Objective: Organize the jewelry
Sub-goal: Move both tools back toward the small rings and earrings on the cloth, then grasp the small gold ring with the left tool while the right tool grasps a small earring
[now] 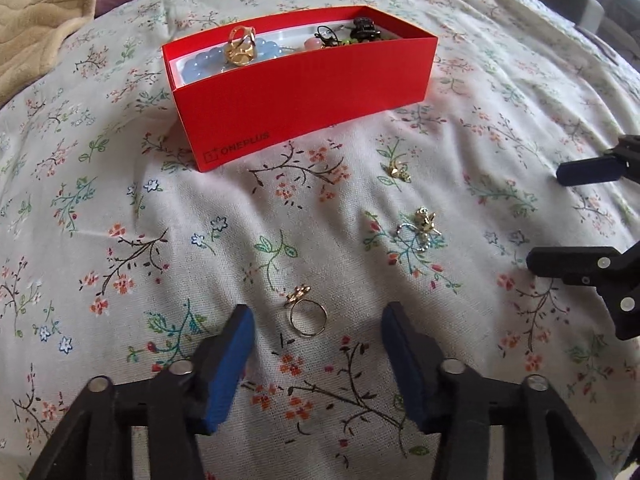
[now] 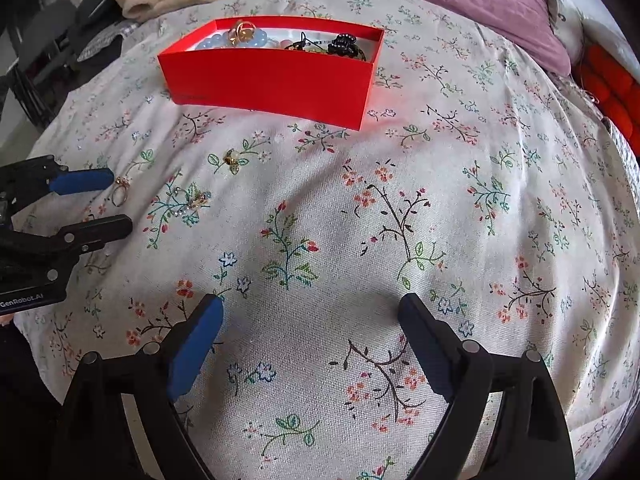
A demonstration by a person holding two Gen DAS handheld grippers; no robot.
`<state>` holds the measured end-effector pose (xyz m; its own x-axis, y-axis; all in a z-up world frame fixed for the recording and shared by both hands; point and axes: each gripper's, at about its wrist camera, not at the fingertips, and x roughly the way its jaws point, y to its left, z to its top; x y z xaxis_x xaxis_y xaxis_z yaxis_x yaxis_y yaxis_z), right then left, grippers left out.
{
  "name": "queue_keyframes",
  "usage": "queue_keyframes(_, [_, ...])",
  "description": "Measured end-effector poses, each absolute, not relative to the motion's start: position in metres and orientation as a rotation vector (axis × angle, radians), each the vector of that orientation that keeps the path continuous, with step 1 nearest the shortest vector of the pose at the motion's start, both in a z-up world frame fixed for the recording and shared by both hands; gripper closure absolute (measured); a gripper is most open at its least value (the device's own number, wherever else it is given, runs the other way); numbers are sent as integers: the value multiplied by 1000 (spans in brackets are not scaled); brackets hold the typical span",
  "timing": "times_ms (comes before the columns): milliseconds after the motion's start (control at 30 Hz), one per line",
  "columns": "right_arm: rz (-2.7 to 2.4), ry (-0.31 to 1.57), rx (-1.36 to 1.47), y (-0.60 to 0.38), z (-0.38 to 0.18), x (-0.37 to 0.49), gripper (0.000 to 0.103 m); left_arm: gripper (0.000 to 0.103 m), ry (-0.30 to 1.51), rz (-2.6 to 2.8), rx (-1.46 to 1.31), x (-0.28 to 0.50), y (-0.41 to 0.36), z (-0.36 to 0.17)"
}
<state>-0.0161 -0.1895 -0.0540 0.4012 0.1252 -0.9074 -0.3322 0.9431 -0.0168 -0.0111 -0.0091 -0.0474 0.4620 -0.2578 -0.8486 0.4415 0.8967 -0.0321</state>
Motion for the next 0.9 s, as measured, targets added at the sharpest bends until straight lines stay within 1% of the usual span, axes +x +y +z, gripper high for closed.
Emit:
queue_keyframes(33, [291,1124,-204,-189,-54,-16,12,60,1005,-436,190,-10,-9,-48])
queue_keyframes(100, [291,1126,-195,-189,-53,-14,12,64,1001,-434,190,-9,-9,-48])
queue_keyframes(167, [288,1126,-184,-188,-52,-13,12,74,994,-431,199,-9,-10,-48])
queue_keyframes(200, [288,1127,-178,-188,-52,-13,12,77,993,-428,201,-8,-10,-48])
queue_keyframes(267, [292,1127,-164,-187,-51,-12,12,92,993,-420,201,-7,-8,-47])
queue_keyframes(333, [300,1128,-154,-185,-50,-11,12,98,998,-413,193,-5,-4,-47])
queue_keyframes(400, [317,1130,-140,-182,-48,-10,12,100,1007,-422,180,-3,-1,-45])
queue_keyframes(600, [434,1114,-70,-168,-42,-13,13,101,1001,-425,176,-5,5,-42])
queue_keyframes(667, [464,1107,-60,-160,-40,-15,18,101,999,-425,176,-6,7,-41])
queue_keyframes(733, [505,1110,-67,-149,-41,-17,35,101,998,-425,178,-7,8,-41])
queue_keyframes(800, [543,1115,-88,-138,-43,-20,42,101,1000,-423,176,-7,11,-41])
queue_keyframes(833, [557,1117,-104,-132,-45,-21,49,101,1002,-424,171,-7,13,-41])
queue_keyframes(900, [578,1124,-133,-123,-49,-22,58,101,1004,-433,160,-7,16,-40])
